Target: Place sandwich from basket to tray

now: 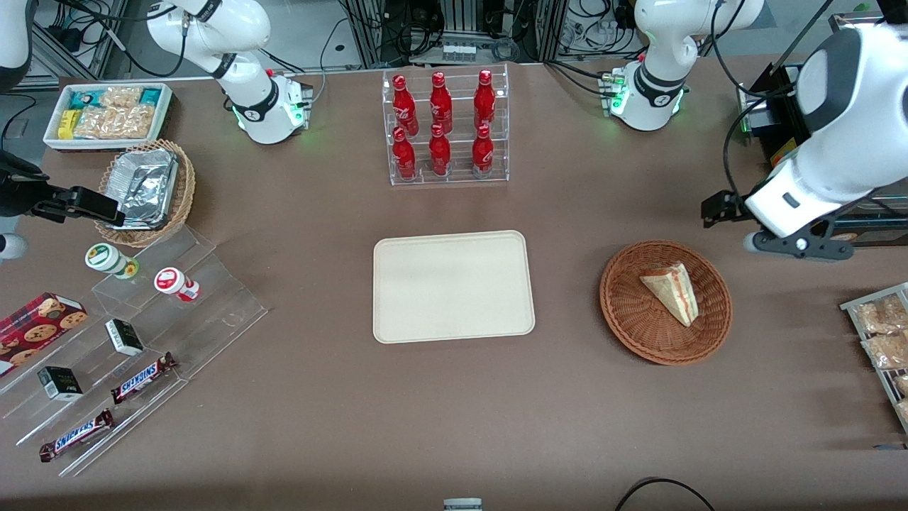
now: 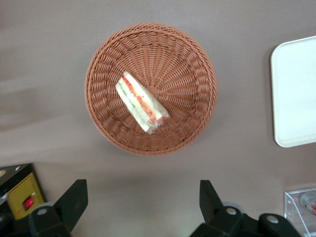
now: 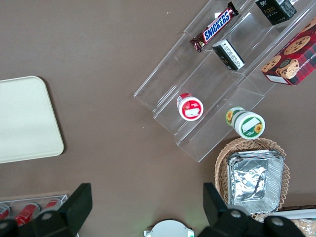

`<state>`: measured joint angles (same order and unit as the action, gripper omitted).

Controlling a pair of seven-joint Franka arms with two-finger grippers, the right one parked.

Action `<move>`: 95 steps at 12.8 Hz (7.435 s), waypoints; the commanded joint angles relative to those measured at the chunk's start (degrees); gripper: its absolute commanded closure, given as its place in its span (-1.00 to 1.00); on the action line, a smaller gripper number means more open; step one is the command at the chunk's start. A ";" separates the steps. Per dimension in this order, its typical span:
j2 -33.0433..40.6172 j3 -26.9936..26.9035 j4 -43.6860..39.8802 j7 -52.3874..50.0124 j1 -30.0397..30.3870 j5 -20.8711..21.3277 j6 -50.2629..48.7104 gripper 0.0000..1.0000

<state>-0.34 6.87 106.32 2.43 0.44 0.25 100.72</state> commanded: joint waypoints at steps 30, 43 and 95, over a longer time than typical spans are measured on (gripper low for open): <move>-13.10 0.16 24.46 -42.33 1.76 -1.39 44.21 -1.00; -10.45 1.75 7.81 -33.63 -3.41 -0.52 14.83 1.00; -25.25 -0.71 -18.97 -35.77 -24.98 1.86 3.17 -1.00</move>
<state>-31.52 5.75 80.95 -37.82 -27.54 1.41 103.73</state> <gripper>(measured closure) 0.000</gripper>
